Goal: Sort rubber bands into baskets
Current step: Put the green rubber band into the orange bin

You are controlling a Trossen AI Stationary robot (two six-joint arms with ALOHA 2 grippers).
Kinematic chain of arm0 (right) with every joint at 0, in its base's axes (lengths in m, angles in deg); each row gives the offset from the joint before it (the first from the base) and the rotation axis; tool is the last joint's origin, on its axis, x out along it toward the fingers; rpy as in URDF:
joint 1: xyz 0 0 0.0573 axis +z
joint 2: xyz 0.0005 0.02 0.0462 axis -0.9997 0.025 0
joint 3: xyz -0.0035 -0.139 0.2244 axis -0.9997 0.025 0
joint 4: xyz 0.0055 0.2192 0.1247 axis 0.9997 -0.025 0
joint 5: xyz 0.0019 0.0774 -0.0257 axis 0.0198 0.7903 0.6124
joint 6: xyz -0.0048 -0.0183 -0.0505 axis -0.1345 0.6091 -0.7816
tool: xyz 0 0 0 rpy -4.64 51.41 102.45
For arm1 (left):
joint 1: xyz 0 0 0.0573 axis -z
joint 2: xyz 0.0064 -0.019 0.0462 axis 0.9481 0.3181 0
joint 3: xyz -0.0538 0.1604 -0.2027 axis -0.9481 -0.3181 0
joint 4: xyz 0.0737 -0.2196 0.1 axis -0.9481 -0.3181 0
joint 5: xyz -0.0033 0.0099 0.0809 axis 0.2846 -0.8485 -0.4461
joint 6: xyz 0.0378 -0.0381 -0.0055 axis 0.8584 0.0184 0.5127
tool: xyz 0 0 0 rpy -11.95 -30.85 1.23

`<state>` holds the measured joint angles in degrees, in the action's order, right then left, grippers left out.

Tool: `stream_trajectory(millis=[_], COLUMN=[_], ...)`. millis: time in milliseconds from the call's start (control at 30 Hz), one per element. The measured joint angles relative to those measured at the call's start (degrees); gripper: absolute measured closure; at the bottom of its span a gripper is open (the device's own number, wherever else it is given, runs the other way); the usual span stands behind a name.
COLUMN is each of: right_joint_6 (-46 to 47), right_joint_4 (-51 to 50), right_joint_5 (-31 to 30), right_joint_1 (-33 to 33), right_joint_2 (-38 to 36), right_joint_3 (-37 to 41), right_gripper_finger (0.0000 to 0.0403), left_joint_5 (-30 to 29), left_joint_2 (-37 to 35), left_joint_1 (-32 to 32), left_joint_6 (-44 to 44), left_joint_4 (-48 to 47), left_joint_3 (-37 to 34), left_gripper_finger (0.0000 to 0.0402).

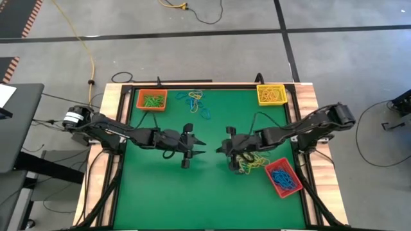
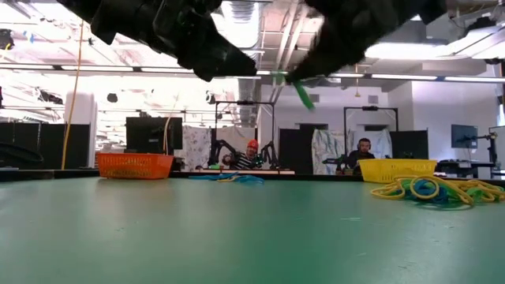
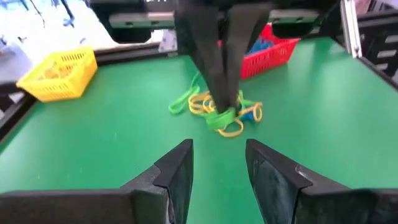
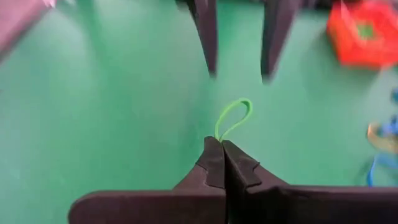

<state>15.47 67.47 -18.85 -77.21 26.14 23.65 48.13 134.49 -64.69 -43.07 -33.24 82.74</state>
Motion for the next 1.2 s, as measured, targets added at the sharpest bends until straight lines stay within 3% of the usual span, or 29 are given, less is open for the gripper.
stream_trajectory(millis=[300, 633, 867, 1067, 1200], right_joint_6=[-6.5, -12.3, -12.4, -13.2, -13.5], right_joint_4=[10.9, 20.2, 21.1, 22.6, 23.6], right_joint_5=[0.0, -0.4, -0.4, -0.4, -0.4], right_joint_1=[1.9, 1.8, 1.3, 1.2, 1.2], right_joint_2=[-4.2, -3.5, -3.5, -3.5, -3.5], right_joint_3=[0.0, 0.0, 0.0, 0.0, 0.0], right_gripper_finger=[0.0391, 0.0392, 0.0392, 0.0392, 0.0392], left_joint_5=[0.4, 4.7, 4.7, 8.8, 7.5], left_joint_2=[0.0, 0.0, 0.0, 0.0, 0.1], left_joint_1=[0.0, 0.0, 0.1, 0.1, 0.1], left_joint_6=[1.0, 0.5, 0.1, -0.6, -1.4], left_joint_4=[6.0, 13.9, 16.8, 18.0, 18.0], left_joint_3=[0.0, 0.0, 0.0, 0.0, 0.0], left_gripper_finger=[0.0264, 0.0264, 0.0264, 0.0264, 0.0264])
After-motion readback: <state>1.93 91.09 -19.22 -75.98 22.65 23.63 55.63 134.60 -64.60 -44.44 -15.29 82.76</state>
